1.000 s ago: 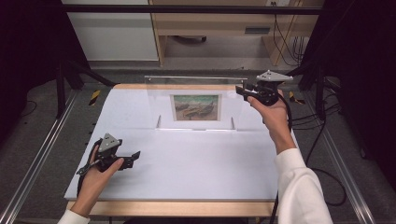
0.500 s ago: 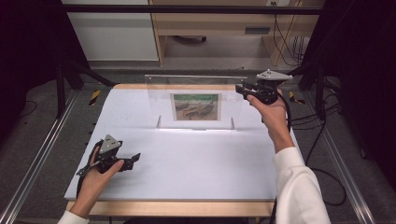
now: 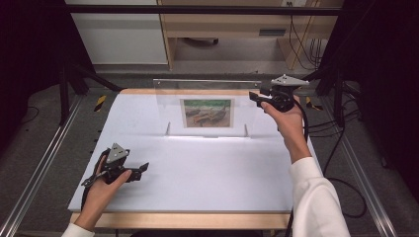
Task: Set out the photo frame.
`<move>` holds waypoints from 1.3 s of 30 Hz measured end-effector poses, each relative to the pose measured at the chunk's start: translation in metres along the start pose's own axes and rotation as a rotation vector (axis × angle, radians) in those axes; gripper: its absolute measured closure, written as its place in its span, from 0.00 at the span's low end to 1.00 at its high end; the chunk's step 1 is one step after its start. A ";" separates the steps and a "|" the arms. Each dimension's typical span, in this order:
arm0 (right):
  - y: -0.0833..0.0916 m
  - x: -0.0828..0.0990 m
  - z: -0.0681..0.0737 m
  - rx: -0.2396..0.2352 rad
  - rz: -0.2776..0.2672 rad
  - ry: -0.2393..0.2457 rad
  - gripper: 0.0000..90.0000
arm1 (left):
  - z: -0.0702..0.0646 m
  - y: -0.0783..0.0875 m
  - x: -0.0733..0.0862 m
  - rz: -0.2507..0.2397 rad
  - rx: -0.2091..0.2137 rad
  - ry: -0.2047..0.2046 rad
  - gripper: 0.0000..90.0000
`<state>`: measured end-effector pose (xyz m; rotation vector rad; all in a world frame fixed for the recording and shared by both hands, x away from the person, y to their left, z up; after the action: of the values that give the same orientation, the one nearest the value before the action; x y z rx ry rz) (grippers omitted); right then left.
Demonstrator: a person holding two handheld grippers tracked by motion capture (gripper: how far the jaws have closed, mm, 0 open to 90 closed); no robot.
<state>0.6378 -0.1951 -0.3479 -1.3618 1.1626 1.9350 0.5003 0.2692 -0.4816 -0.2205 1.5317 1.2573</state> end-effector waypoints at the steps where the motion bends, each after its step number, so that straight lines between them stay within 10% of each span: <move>1: 0.001 0.000 0.000 0.004 0.004 0.000 0.49 | 0.000 0.000 0.000 0.000 0.000 0.001 0.12; 24: 0.012 -0.001 0.004 0.040 0.050 -0.008 0.14 | -0.001 0.001 0.000 0.001 -0.010 -0.005 0.11; 39: 0.051 -0.012 0.014 0.073 -0.004 -0.021 0.07 | -0.003 0.002 -0.001 0.002 -0.017 -0.001 0.07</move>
<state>0.5956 -0.2078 -0.3167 -1.3018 1.2073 1.8814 0.4978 0.2672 -0.4799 -0.2295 1.5205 1.2721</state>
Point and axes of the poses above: each handheld gripper's, and its own axes: y roughly backward along the jaws, x roughly out of its underside, z roughly to its left, the point moved 4 cm from there along -y, roughly forward along the jaws, and after that the axes turned 6 degrees about -y, right-handed, at the moved point
